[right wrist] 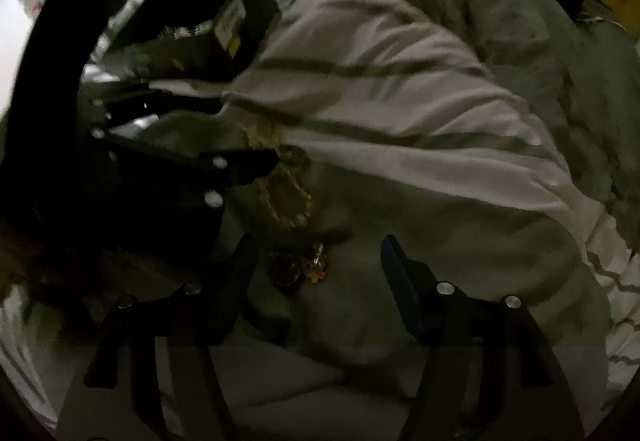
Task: Organize jewelry
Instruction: 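Move both grippers back toward the remaining jewelry on the duvet, then grasp the gold chain with the left gripper while the right grasps the pendant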
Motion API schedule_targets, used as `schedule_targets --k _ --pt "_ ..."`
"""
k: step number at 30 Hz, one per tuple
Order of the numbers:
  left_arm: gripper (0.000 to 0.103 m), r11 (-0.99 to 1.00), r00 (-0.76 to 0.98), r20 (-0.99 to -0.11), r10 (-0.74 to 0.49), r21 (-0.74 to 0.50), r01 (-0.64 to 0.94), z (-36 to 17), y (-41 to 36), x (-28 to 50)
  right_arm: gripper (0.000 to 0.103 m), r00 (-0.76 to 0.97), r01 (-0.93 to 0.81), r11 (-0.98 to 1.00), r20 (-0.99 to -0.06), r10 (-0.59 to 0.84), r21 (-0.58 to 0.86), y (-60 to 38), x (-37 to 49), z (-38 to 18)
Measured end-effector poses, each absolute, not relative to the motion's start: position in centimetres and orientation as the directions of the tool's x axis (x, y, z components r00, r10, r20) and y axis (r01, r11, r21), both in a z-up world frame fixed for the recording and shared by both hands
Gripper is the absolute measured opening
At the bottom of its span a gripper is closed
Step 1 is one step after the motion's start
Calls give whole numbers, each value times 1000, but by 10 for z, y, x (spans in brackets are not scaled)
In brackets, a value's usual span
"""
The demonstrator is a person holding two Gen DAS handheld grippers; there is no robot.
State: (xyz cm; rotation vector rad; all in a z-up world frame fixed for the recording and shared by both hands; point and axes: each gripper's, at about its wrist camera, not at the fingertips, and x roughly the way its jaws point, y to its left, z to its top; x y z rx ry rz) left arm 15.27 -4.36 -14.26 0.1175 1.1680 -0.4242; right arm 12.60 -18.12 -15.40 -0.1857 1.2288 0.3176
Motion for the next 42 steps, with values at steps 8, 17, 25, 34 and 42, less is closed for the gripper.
schedule_targets --k 8,17,25,34,42 --pt "24 926 320 -909 -266 -149 346 -140 -32 153 9 286 -309 949 -946 152 59 -182 130 -158" --pt "11 927 318 -901 -295 -190 323 -136 -22 152 1 364 -224 953 -890 274 202 -212 134 -134" --pt "82 924 393 -883 -257 -105 369 -122 -38 151 34 261 -208 958 -933 247 195 -207 139 -156" --pt "24 927 336 -924 -181 -46 373 -147 -48 157 24 229 -257 964 -964 136 75 -184 137 -169" --pt "9 934 317 -910 -269 -166 315 -136 -25 167 9 313 -215 957 -915 254 192 -195 137 -150"
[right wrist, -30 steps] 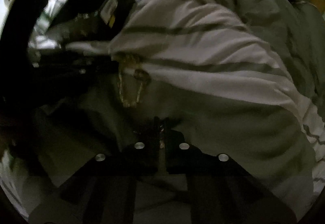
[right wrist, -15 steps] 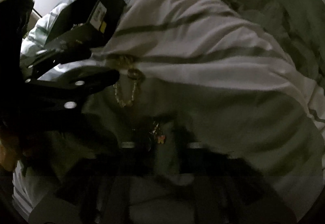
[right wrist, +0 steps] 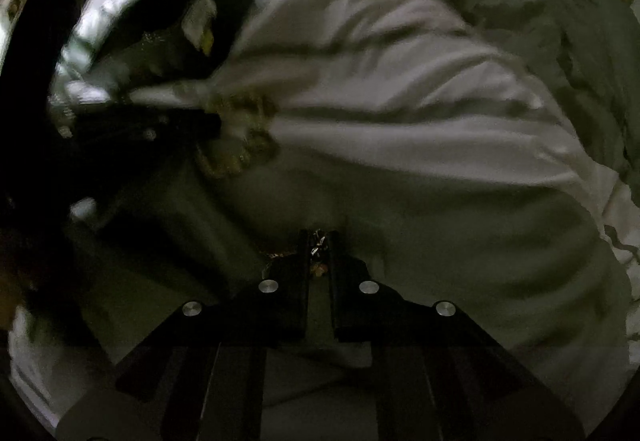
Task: Organize jewelry
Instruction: 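Grasp the gold chain with the left gripper while the right grasps the pendant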
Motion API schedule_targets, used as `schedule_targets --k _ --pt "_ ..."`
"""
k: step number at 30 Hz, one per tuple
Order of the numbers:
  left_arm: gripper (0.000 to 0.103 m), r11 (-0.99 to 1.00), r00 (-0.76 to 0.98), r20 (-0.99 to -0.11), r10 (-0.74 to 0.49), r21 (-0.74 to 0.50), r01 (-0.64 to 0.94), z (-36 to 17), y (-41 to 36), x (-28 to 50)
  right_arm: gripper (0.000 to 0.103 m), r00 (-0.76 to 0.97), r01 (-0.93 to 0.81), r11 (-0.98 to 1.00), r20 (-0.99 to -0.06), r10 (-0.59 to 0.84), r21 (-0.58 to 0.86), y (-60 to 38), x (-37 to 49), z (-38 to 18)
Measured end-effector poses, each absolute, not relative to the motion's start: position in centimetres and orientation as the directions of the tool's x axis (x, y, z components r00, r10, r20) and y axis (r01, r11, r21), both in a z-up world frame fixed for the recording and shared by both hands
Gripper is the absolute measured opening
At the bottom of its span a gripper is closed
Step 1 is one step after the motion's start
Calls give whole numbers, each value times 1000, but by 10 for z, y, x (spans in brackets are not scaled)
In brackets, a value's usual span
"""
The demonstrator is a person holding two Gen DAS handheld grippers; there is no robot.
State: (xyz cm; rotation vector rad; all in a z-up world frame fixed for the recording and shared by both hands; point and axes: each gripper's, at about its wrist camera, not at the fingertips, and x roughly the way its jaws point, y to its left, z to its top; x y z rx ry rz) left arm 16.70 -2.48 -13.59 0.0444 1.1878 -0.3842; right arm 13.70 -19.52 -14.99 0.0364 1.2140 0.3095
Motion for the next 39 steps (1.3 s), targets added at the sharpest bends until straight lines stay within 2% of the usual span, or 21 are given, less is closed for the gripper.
schedule_targets --k 11,21,22,23,24,29,35,37,38,39 --pt "8 925 349 -875 -336 -237 298 -112 -4 158 9 333 -160 943 -883 331 293 -216 137 -149" --pt "8 912 400 -828 -393 -298 281 -86 13 150 9 398 -142 905 -813 424 402 -245 124 -124" --pt "8 910 403 -823 -401 -305 283 -84 15 149 9 405 -143 901 -806 431 409 -245 123 -123" --pt "2 906 403 -818 -410 -314 285 -79 16 150 9 413 -142 897 -798 439 419 -247 122 -120" --pt "2 903 405 -813 -417 -320 288 -75 16 148 9 417 -142 895 -794 442 424 -246 123 -119" --pt "2 894 440 -786 -434 -315 320 -56 6 145 9 442 -138 885 -772 456 444 -248 121 -113" --pt "2 893 407 -809 -425 -302 333 -66 -2 146 9 451 -134 885 -768 455 446 -248 120 -111" --pt "7 896 372 -835 -405 -282 343 -79 -11 148 9 448 -132 886 -770 454 445 -248 120 -111" --pt "20 897 358 -847 -394 -268 353 -85 -15 148 9 447 -129 886 -771 453 446 -249 120 -111" --pt "45 900 344 -864 -368 -238 365 -94 -21 148 9 447 -127 886 -772 453 447 -249 121 -112"
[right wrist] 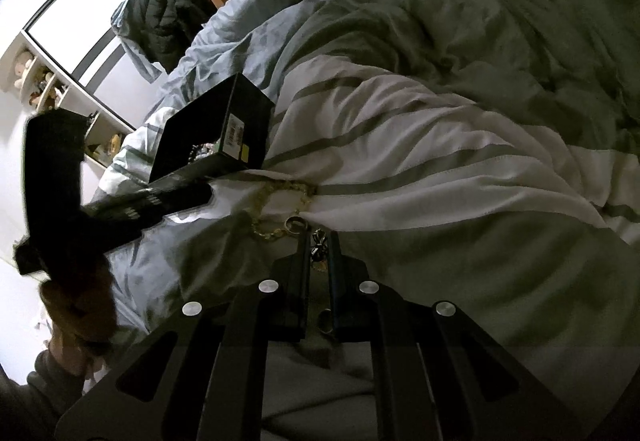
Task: Organize jewelry
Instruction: 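Grasp the gold chain with the left gripper while the right grasps the pendant, then carry the chain and pendant over the black box and open both grippers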
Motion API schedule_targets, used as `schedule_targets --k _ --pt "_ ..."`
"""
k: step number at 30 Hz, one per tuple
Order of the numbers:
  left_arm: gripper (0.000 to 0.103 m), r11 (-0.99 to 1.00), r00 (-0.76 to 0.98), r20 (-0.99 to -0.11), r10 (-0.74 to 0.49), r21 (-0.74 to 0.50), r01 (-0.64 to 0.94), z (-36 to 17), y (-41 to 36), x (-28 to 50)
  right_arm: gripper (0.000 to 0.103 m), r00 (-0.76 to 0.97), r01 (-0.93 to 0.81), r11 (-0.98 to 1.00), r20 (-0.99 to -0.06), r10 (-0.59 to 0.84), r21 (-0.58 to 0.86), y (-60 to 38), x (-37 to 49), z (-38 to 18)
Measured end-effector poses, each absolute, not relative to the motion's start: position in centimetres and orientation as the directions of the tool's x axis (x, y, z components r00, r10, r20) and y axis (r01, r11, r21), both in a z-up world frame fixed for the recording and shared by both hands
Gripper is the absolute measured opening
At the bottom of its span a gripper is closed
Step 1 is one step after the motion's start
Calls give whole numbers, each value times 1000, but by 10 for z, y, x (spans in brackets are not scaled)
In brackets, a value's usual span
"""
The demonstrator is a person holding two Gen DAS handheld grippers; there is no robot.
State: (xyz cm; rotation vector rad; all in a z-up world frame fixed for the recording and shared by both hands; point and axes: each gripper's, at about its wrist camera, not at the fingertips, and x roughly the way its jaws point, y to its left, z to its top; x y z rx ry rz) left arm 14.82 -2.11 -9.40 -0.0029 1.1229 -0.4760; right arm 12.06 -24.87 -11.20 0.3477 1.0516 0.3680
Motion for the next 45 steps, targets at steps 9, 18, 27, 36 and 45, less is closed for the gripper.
schedule_targets --k 9,18,27,36,45 --pt "41 887 351 -925 -149 32 461 -151 -62 147 9 437 -121 888 -779 449 444 -248 122 -116" --pt "8 916 371 -898 -236 -78 393 -125 -32 153 9 438 -119 889 -780 446 442 -247 122 -116" --pt "8 919 408 -861 -305 -154 364 -93 -12 150 9 446 -125 887 -773 450 444 -247 123 -116" --pt "8 928 455 -828 -329 -194 318 -67 9 144 9 447 -127 887 -773 451 445 -247 123 -115" --pt "8 922 498 -787 -363 -227 313 -41 25 140 9 455 -138 885 -765 456 445 -246 123 -111"
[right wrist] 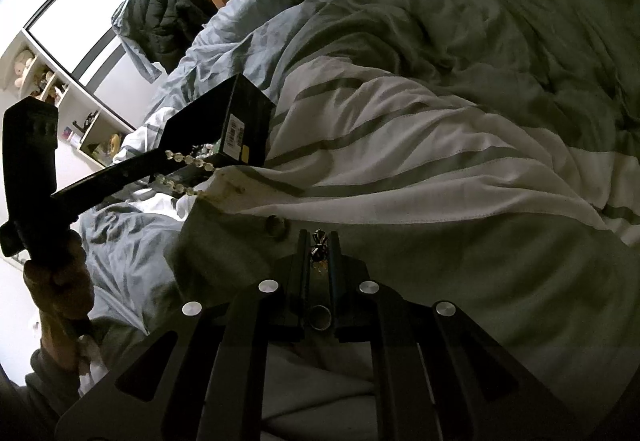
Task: Organize jewelry
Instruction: 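Carry the chain and pendant over the black box and open both grippers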
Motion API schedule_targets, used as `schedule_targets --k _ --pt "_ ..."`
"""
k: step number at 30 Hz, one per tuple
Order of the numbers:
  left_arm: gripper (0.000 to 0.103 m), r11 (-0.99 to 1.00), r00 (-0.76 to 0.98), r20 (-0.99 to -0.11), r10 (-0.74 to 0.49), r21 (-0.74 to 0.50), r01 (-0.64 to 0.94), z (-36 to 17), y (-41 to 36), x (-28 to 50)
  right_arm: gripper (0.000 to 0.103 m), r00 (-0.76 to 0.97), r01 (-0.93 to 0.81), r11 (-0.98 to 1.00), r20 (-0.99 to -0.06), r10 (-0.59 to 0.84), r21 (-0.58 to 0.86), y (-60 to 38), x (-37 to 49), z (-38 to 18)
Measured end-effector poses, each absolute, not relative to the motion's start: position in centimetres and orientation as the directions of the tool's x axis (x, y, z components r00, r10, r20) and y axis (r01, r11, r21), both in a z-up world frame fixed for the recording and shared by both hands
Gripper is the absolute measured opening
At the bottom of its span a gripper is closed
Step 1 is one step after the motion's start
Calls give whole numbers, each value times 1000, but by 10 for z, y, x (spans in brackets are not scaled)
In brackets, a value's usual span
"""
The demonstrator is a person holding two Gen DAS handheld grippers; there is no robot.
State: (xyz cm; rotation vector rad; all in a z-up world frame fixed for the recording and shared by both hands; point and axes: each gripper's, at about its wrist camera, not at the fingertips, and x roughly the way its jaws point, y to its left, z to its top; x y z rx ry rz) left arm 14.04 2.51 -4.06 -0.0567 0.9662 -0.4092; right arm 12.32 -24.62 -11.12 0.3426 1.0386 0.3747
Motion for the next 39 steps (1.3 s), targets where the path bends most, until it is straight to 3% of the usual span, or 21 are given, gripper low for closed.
schedule_targets --k 25,39 --pt "8 956 631 -723 -281 -157 247 22 94 141 9 465 -267 911 -786 408 315 -158 167 -41" --pt "8 973 605 -762 -228 -154 172 2 125 172 9 434 -332 896 -795 423 295 -97 212 -36"
